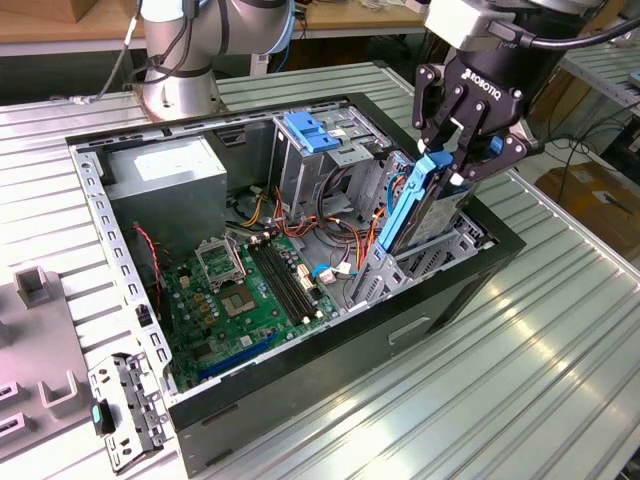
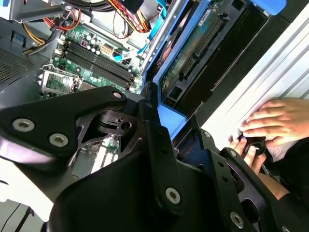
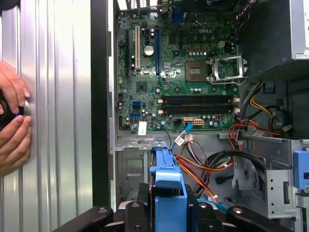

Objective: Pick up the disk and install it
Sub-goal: 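Insert the disk into the insertion slot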

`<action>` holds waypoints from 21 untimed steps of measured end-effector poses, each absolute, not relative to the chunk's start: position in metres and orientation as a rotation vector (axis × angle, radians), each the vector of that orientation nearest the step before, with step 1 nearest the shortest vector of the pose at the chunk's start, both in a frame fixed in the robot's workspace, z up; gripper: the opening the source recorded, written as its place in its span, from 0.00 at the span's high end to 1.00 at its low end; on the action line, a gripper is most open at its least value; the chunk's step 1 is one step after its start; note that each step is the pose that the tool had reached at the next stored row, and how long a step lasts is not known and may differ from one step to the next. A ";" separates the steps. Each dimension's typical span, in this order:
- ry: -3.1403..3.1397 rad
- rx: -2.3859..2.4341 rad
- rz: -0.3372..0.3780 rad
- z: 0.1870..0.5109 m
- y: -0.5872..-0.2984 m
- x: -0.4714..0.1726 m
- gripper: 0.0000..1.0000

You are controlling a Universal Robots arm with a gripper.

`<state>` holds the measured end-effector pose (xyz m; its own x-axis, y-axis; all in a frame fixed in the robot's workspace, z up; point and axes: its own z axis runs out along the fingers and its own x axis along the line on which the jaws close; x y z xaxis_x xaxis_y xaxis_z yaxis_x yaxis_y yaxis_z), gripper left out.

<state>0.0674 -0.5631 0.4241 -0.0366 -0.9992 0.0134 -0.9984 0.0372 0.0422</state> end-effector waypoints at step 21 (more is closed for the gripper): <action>-2.234 2.153 -0.033 0.412 -0.563 0.067 0.55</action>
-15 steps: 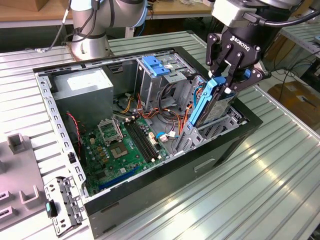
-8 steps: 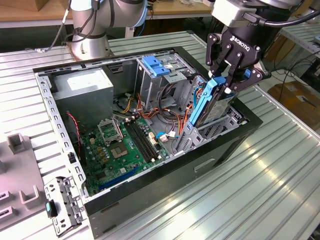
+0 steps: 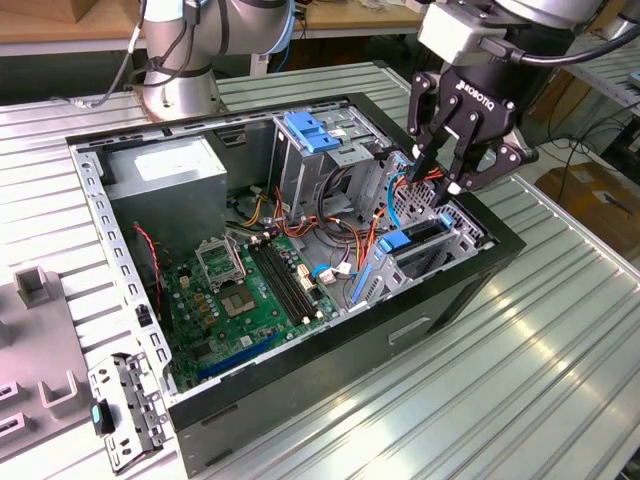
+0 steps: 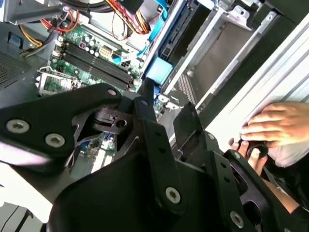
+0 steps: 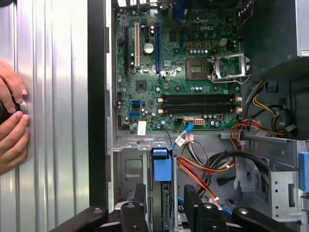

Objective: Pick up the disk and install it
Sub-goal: 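Insert the disk into the insertion slot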

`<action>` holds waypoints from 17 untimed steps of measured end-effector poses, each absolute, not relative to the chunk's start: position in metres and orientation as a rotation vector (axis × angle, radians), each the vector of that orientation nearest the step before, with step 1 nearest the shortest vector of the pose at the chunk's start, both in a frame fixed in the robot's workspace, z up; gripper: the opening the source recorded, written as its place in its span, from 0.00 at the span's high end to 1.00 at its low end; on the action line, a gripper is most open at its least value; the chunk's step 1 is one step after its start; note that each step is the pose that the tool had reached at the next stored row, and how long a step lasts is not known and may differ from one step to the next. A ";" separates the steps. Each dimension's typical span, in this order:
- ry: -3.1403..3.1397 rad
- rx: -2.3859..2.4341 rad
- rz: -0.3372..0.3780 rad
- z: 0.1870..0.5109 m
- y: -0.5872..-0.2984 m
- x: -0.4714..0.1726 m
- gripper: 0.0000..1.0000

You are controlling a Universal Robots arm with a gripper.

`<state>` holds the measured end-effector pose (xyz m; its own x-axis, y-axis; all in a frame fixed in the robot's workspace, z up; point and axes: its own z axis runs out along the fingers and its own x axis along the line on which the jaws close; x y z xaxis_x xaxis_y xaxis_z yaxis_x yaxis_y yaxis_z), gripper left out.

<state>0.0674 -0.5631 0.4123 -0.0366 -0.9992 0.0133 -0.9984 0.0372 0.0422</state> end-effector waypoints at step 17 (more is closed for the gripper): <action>-2.234 2.153 -0.033 0.372 -0.568 0.067 0.89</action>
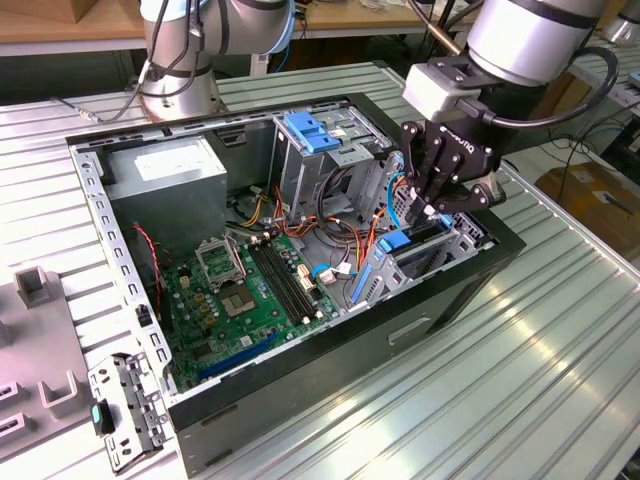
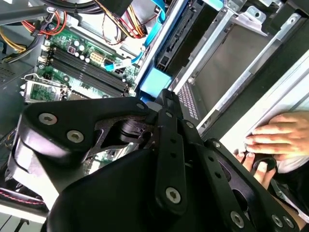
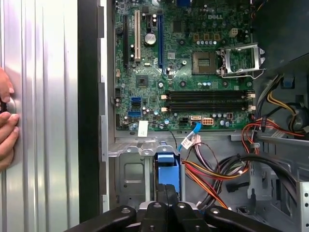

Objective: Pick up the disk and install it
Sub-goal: 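Insert the disk into the insertion slot, then insert the first disk wire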

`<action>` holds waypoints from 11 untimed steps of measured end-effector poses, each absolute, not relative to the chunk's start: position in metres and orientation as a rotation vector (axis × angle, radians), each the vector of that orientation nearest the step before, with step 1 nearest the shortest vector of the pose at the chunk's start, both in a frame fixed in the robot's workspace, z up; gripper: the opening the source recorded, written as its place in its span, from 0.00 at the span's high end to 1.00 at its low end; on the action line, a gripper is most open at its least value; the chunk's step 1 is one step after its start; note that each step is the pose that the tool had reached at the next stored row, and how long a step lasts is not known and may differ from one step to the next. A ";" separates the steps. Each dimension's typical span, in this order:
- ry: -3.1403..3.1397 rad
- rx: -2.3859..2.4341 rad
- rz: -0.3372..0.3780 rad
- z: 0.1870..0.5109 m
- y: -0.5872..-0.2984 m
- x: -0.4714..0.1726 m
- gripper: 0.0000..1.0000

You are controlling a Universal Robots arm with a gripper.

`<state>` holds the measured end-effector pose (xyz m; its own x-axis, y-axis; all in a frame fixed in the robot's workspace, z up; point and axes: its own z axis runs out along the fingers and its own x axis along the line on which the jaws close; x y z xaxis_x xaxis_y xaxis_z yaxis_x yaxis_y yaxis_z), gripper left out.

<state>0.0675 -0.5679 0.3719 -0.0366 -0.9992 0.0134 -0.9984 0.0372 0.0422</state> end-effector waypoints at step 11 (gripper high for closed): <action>-2.234 2.153 -0.033 0.370 -0.568 0.067 0.89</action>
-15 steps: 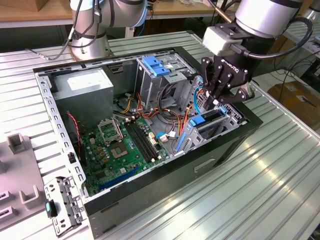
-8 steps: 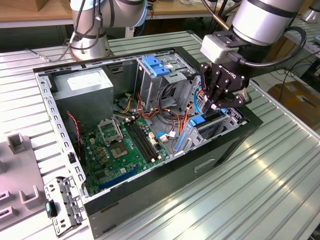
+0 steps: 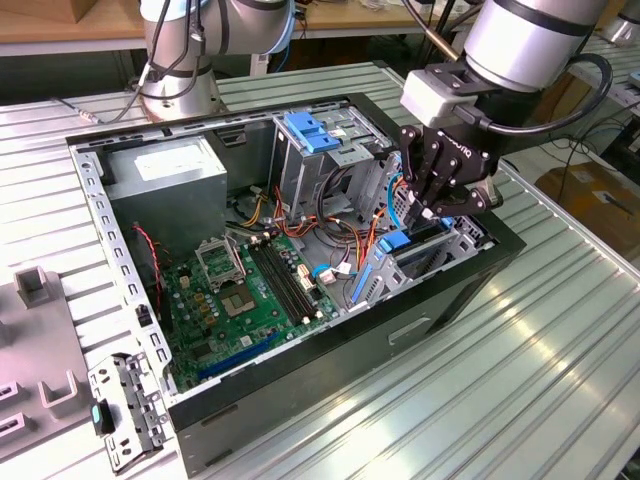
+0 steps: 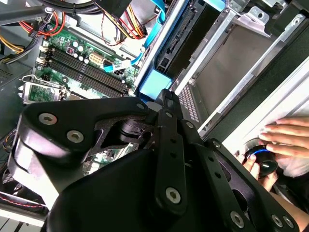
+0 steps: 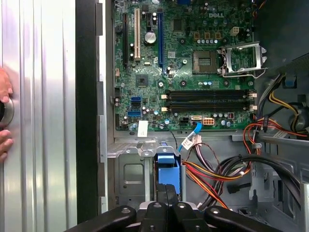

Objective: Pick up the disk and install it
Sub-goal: 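Insert the first disk wire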

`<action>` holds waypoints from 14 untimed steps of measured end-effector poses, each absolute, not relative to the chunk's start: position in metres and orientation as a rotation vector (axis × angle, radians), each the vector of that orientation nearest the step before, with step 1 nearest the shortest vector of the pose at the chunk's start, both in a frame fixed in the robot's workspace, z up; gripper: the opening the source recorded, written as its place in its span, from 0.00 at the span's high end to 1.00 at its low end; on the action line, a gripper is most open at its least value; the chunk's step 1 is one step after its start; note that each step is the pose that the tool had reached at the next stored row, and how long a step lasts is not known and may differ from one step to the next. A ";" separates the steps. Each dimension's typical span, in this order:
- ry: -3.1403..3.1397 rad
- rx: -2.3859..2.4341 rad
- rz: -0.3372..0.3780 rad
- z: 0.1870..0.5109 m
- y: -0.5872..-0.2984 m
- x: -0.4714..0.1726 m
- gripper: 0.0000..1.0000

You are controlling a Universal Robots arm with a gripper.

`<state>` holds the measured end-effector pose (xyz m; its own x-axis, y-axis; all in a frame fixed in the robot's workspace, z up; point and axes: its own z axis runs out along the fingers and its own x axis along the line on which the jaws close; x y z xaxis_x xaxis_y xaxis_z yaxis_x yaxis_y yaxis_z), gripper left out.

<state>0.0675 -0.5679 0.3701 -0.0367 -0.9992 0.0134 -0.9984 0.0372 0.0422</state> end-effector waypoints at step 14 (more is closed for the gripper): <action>-2.234 2.153 -0.033 0.370 -0.568 0.097 0.89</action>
<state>0.0971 -0.5679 0.3697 -0.0367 -0.9992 0.0134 -0.9984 0.0372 0.0422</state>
